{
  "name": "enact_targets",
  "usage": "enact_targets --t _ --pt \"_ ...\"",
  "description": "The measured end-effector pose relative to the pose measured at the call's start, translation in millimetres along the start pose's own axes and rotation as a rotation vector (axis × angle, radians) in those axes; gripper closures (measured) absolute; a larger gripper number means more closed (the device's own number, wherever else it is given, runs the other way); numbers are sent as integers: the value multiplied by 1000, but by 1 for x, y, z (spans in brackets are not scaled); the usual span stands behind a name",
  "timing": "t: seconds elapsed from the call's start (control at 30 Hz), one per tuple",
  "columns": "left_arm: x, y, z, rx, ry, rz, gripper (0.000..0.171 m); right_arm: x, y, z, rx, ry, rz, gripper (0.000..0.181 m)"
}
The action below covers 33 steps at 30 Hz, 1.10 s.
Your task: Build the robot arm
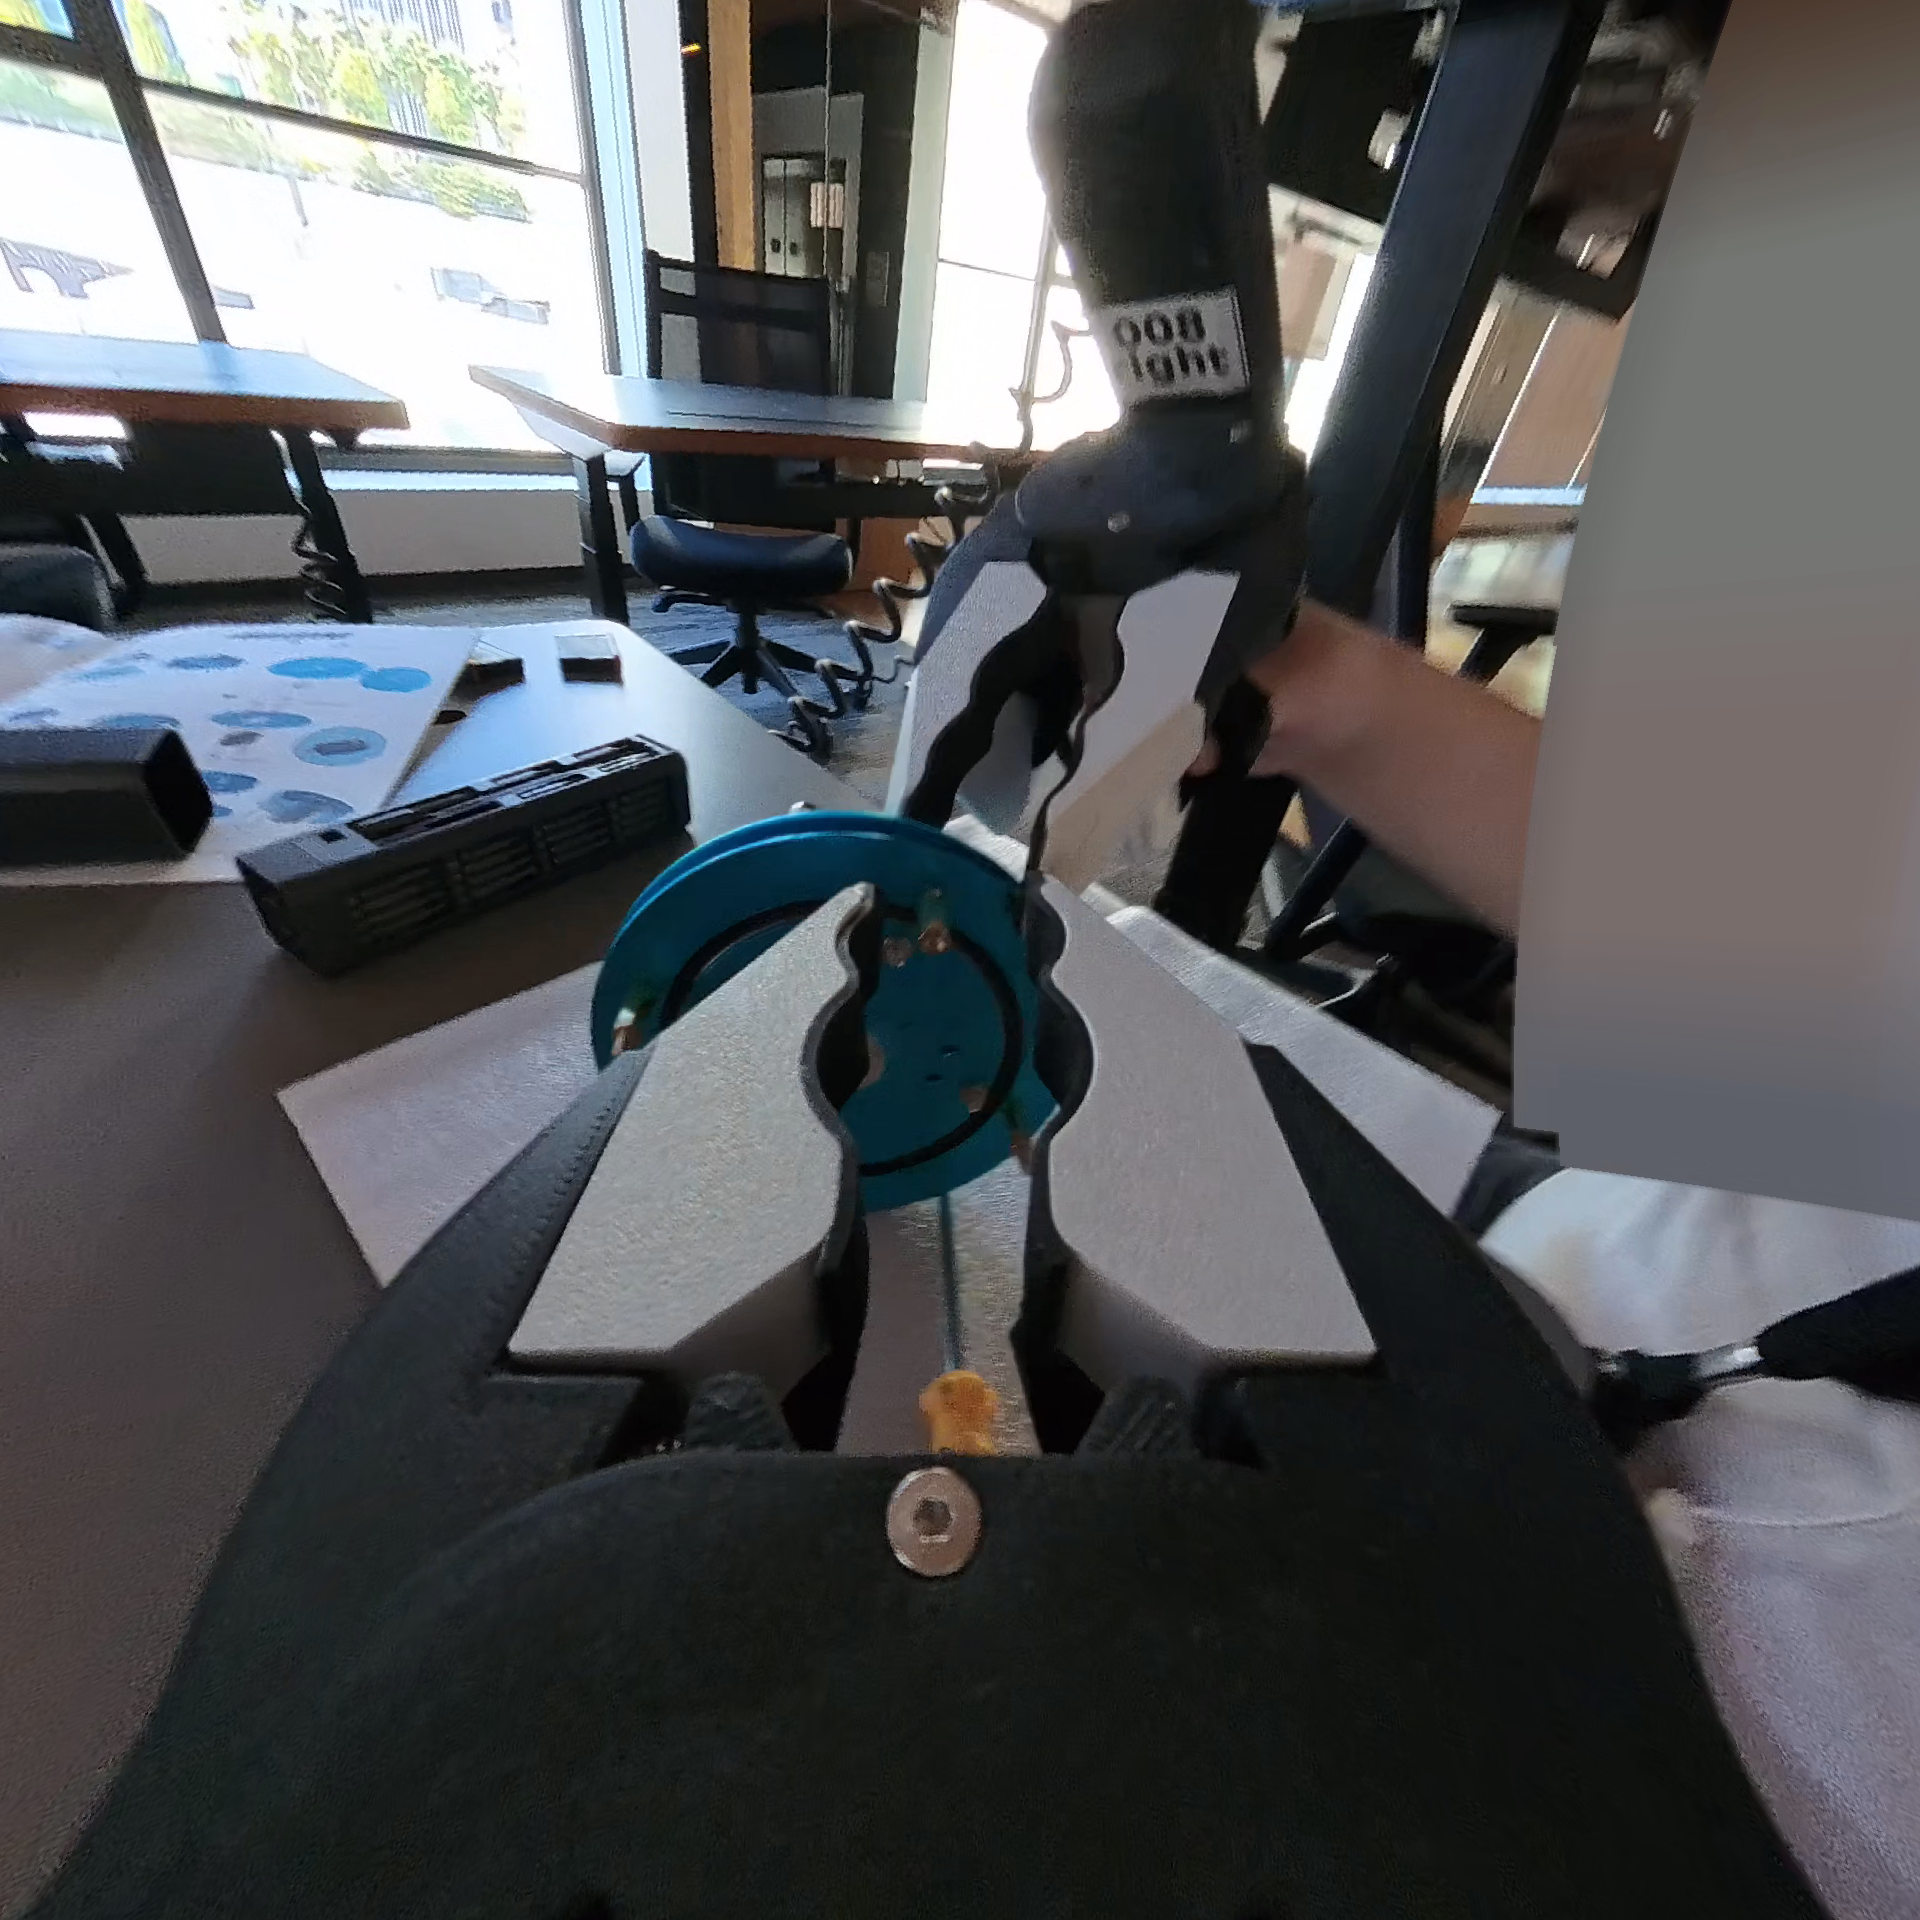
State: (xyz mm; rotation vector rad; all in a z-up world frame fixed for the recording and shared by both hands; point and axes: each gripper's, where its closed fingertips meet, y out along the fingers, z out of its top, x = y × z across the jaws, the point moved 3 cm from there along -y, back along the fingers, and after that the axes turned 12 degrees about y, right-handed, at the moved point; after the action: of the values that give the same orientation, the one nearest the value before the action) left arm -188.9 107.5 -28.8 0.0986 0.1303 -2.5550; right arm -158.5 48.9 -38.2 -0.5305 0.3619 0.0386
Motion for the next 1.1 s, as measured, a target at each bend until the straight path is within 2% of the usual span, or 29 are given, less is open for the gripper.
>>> enact_targets --t 0.07,0.13,0.23,0.37,0.5,0.63,0.7,0.93,1.1 --pt "3 -8 6 19 -72 -9 151 -5 5 2 -7 -35 -25 151" --pt "1 -15 3 -19 -85 28 155 -9 9 2 -9 -57 -45 151" --pt "-2 -22 -8 -185 7 95 153 -13 12 2 -14 -74 -59 150" --pt "-1 -23 -8 -363 146 113 141 -16 14 2 -14 -104 -92 150" --pt "1 -21 -9 -464 244 104 146 -18 15 2 11 -128 -103 150" --pt "9 -17 -1 -456 324 82 162 -19 15 1 24 -138 -96 150" --pt "13 -15 2 -473 328 57 162 -19 14 1 22 -148 -101 150" --pt "12 -9 -4 -692 370 -1 156 -19 13 0 25 -162 -116 150" --pt "10 -4 -9 -804 372 -49 166 -20 14 -1 38 -165 -117 150"
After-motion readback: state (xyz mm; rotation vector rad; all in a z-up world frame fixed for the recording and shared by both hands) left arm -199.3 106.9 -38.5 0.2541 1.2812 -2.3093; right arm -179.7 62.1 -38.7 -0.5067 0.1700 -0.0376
